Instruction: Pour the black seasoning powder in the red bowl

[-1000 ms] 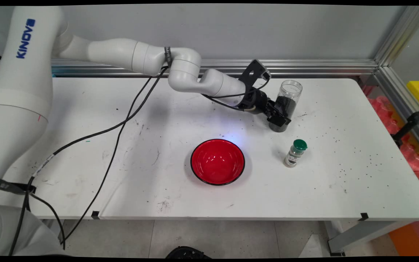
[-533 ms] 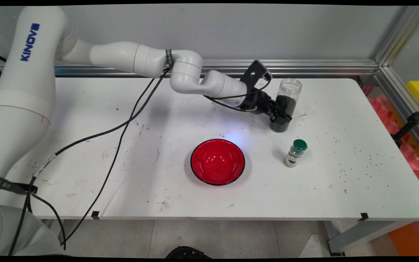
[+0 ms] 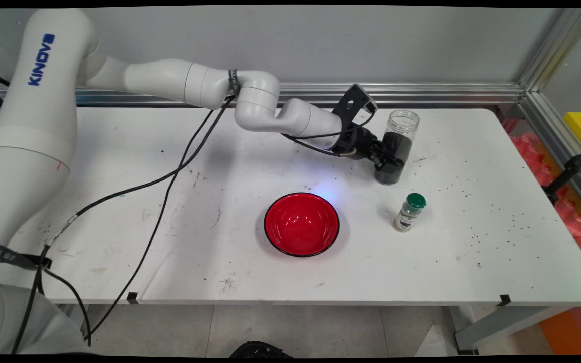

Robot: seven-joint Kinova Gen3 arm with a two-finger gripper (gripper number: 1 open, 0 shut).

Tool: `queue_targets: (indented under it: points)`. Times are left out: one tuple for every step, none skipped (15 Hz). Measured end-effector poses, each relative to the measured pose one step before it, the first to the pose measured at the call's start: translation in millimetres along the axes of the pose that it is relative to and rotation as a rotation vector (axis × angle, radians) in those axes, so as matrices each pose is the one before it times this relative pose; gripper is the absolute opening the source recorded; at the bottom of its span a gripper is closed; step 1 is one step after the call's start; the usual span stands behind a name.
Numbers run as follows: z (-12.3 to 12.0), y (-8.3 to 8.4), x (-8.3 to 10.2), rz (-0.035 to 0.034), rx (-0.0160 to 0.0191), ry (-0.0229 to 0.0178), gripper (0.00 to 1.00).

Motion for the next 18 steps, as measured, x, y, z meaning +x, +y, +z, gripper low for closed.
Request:
queue_targets:
  points:
    - [-0.68,0.15,0.35,0.00149,-0.00001,0.00093,0.0]
    - [-1.03,-0.03,0.9,0.00227,-0.0002,0.00245,0.0]
    - [-1.61,-0.09,2.12,0.0039,-0.00047,0.00489,0.0]
    - [-1.16,0.04,1.61,0.00322,-0.00078,0.00327,0.0]
    - [-1.38,0.03,1.78,0.00352,-0.00123,0.00325,0.0]
    - [-1.48,0.03,1.84,0.00345,-0.00145,0.00324,0.0]
    - [-2.76,0.21,3.46,0.00589,-0.00216,0.00559,0.0]
    - [-3.16,0.22,3.56,0.00483,-0.00234,0.0051,0.0]
    - [-3.28,0.01,2.96,0.00379,-0.00101,0.00424,0.0]
    - [-4.14,0.18,4.26,0.00513,-0.00188,0.00563,0.0]
    - [-4.11,0.11,4.63,0.00556,-0.00261,0.00514,0.0]
    - [-4.21,-0.21,3.79,0.00432,-0.00067,0.00435,0.0]
    - [-5.09,-0.29,5.12,0.00599,-0.00066,0.00546,0.0]
    - [-6.17,-0.71,5.99,0.00659,-0.00042,0.00599,0.0]
    - [-4.4,-0.63,3.82,0.00425,0.00062,0.00388,0.0]
    - [-6.34,-0.94,5.28,0.00648,0.0005,0.00485,0.0]
    - [-6.82,-1.06,5.08,0.00666,-0.00025,0.00452,0.0]
    - [-6.43,-0.96,4.17,0.00609,0.00042,0.00341,0.0]
